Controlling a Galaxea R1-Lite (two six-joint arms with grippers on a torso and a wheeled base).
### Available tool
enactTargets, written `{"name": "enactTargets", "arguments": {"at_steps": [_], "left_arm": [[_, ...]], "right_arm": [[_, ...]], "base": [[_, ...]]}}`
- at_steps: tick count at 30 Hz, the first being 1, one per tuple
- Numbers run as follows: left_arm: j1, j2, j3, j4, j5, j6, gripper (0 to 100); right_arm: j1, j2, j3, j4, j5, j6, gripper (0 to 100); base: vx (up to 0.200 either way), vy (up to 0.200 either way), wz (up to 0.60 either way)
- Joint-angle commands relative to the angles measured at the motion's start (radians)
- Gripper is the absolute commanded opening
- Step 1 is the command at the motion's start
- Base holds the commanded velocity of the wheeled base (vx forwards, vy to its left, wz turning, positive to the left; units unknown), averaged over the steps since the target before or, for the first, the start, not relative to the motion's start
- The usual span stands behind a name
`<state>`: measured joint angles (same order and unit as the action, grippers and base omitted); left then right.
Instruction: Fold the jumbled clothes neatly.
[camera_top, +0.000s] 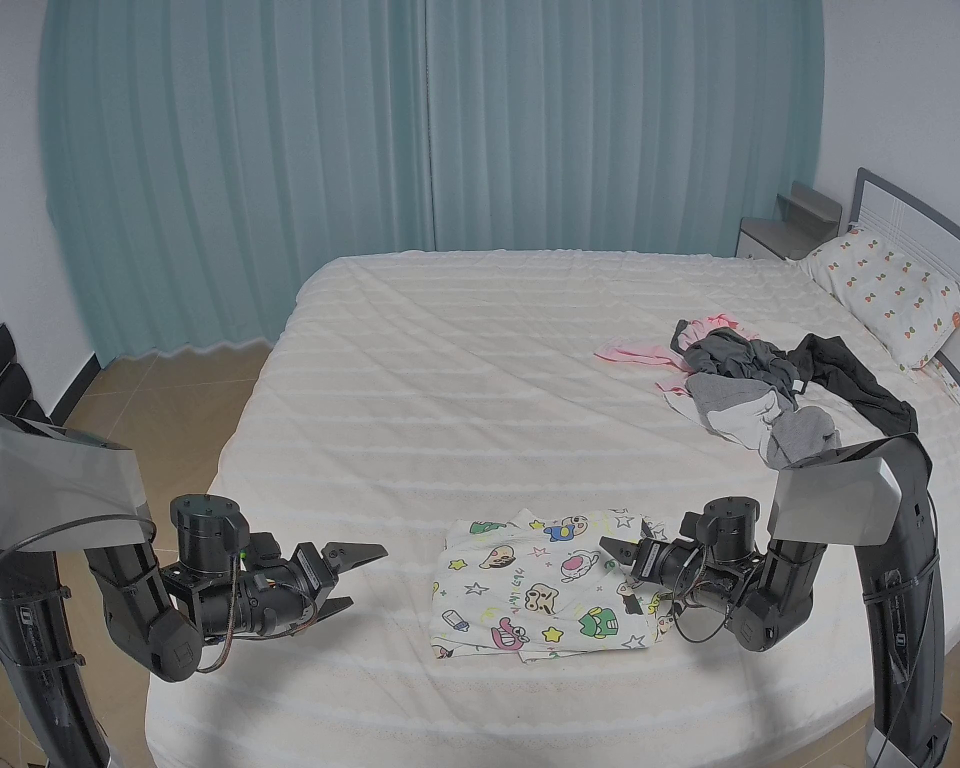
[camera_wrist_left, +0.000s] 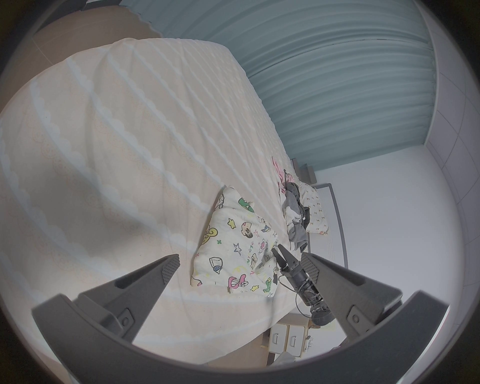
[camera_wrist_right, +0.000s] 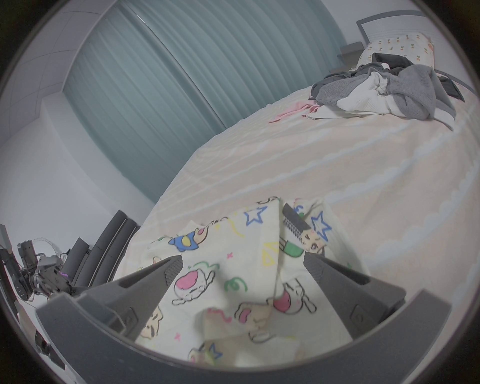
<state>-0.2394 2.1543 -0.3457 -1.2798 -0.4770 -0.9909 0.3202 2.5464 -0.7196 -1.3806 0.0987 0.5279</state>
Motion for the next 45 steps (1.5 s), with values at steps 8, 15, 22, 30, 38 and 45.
{"name": "enactTargets", "arguments": {"at_steps": [8, 15, 22, 30, 38, 45], "left_arm": [[0.000, 0.006, -0.001, -0.001, 0.009, 0.000, 100], [-0.009, 0.012, -0.001, -0.001, 0.026, 0.001, 100], [-0.011, 0.012, -0.001, -0.001, 0.028, 0.001, 100], [-0.009, 0.012, -0.001, -0.001, 0.028, 0.001, 100], [-0.009, 0.012, -0.001, -0.001, 0.028, 0.001, 100], [-0.011, 0.012, -0.002, -0.001, 0.028, 0.001, 100]], "right_arm": [[0.019, 0.049, -0.046, -0.008, 0.016, 0.001, 0], [0.003, 0.038, -0.031, -0.029, 0.009, 0.009, 0], [-0.018, 0.014, 0.019, -0.089, 0.007, 0.012, 0], [-0.081, -0.014, 0.020, -0.087, 0.012, 0.015, 0], [-0.101, 0.009, -0.009, -0.078, 0.021, 0.014, 0], [-0.128, 0.020, -0.041, -0.071, 0.024, 0.015, 0]], "base": [[0.000, 0.000, 0.00], [0.000, 0.000, 0.00], [0.000, 0.000, 0.00], [0.000, 0.000, 0.00], [0.000, 0.000, 0.00], [0.000, 0.000, 0.00]]}}
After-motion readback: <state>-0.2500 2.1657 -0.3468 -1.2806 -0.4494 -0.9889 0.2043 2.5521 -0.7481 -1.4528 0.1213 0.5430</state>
